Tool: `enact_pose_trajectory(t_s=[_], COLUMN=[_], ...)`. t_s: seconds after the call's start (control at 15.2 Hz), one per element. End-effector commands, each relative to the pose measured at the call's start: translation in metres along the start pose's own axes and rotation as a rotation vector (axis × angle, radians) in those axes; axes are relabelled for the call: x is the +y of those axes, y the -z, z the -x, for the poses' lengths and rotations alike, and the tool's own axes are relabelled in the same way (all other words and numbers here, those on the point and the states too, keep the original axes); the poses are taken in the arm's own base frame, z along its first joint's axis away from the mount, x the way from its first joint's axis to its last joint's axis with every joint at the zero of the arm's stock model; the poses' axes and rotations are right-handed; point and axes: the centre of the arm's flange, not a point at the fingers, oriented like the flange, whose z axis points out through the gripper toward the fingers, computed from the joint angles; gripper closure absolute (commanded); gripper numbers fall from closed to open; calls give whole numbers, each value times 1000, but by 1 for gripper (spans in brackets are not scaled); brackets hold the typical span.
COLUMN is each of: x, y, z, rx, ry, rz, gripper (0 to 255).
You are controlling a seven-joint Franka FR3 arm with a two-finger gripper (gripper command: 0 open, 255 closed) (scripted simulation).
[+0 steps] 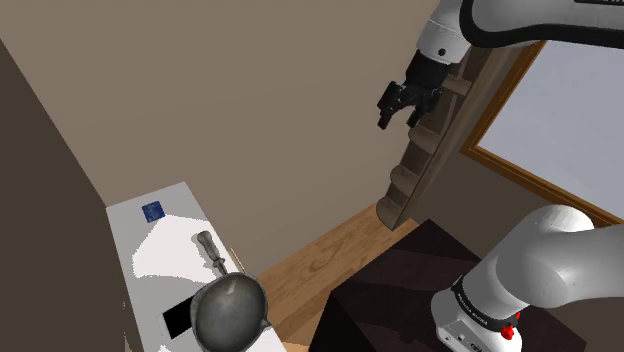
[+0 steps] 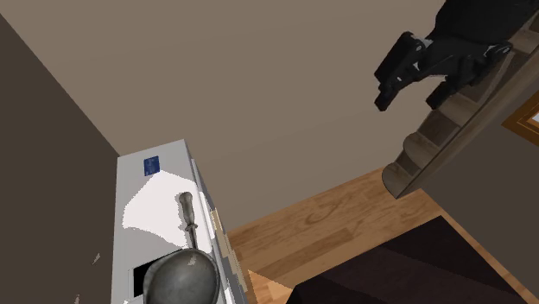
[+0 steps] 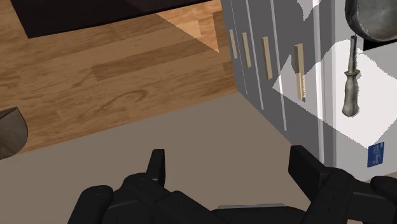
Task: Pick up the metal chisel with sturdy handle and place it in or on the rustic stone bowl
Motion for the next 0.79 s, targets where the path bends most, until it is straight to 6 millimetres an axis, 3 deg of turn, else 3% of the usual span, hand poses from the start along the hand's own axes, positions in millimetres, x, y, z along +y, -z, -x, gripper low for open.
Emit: enact_pose_trajectory(t_s=[0.0, 0.73], x=[-19, -126], y=[-18, -119], z=[-1, -12], rx=[-2, -19], ry=[2, 19], rz=[3, 23], gripper=[0, 0])
